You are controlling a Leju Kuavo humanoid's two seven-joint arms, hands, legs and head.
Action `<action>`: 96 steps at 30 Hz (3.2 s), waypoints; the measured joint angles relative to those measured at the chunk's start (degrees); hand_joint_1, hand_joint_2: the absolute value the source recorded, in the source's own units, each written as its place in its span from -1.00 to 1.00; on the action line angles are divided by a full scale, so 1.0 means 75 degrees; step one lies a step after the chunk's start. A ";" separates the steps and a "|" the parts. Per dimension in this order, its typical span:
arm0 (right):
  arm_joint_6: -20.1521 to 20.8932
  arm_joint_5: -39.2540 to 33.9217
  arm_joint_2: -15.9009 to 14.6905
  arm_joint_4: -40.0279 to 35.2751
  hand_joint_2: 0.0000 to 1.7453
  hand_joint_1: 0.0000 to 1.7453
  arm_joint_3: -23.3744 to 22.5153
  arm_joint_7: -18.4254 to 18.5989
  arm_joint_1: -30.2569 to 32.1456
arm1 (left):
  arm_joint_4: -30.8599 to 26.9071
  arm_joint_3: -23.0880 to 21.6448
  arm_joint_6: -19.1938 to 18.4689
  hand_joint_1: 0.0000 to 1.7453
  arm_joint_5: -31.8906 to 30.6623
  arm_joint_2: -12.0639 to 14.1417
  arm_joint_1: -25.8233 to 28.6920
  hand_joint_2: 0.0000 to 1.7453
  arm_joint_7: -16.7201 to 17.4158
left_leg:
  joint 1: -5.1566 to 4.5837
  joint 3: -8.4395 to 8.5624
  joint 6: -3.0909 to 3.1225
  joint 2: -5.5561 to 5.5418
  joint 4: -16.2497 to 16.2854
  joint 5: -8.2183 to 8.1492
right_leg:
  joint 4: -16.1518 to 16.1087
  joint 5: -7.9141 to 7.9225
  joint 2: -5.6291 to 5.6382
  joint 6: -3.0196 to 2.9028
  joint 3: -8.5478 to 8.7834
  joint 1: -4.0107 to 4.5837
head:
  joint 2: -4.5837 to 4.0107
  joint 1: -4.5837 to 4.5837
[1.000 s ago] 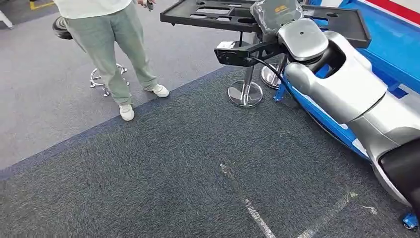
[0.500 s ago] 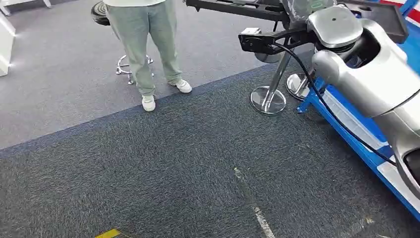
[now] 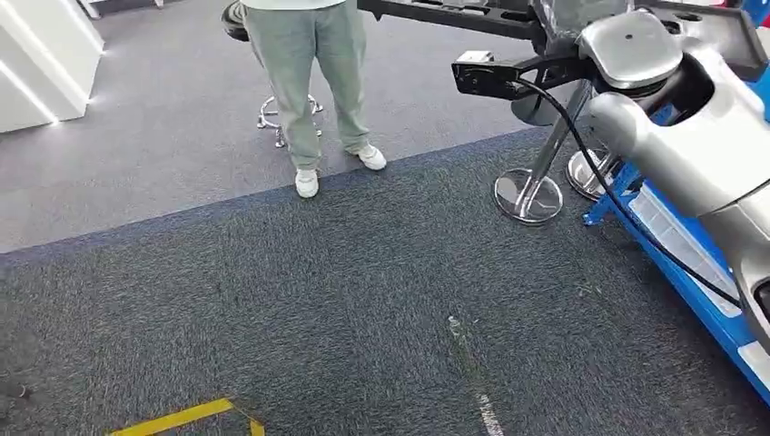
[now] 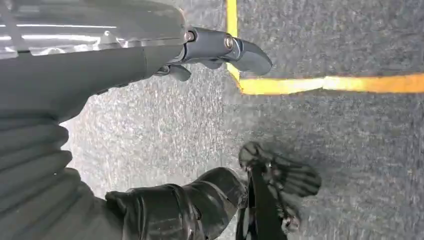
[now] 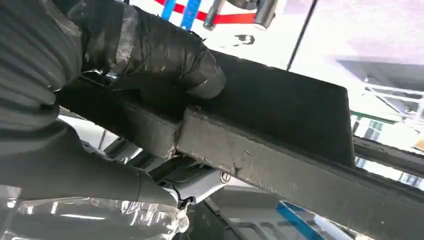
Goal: Take the parts from the cabinet and place them on the table.
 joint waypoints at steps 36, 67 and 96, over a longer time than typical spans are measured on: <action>-0.0105 0.0303 -0.0358 -0.0399 1.00 1.00 -0.0143 -0.0105 0.0537 | 0.0000 -0.0143 0.0058 -1.00 0.0070 0.0044 -0.0045 1.00 0.0073 | -0.0303 0.1170 0.0250 0.0471 -0.2177 0.0687 | 0.0029 -0.0120 -0.0255 0.0113 0.0073 0.0072 | 0.0000 -0.0047; -0.0035 0.0504 -0.0382 -0.0484 1.00 1.00 -0.0402 -0.0163 0.0729 | 0.0000 -0.0154 0.0055 -1.00 0.0151 -0.0017 -0.0035 1.00 0.0172 | -0.0124 0.1169 0.0027 0.0475 -0.2119 0.0675 | -0.0110 -0.0041 -0.0271 0.0194 0.0103 -0.0016 | 0.0000 -0.0047; -0.0006 0.0530 -0.0309 -0.0522 1.00 1.00 -0.0562 -0.0155 0.0793 | 0.0000 -0.0157 0.0134 -1.00 0.0163 -0.0006 -0.0024 1.00 0.0122 | 0.0002 0.0803 0.0017 0.0118 -0.1479 0.0596 | -0.0101 0.0024 -0.0178 0.0142 0.0020 -0.0085 | 0.0000 -0.0070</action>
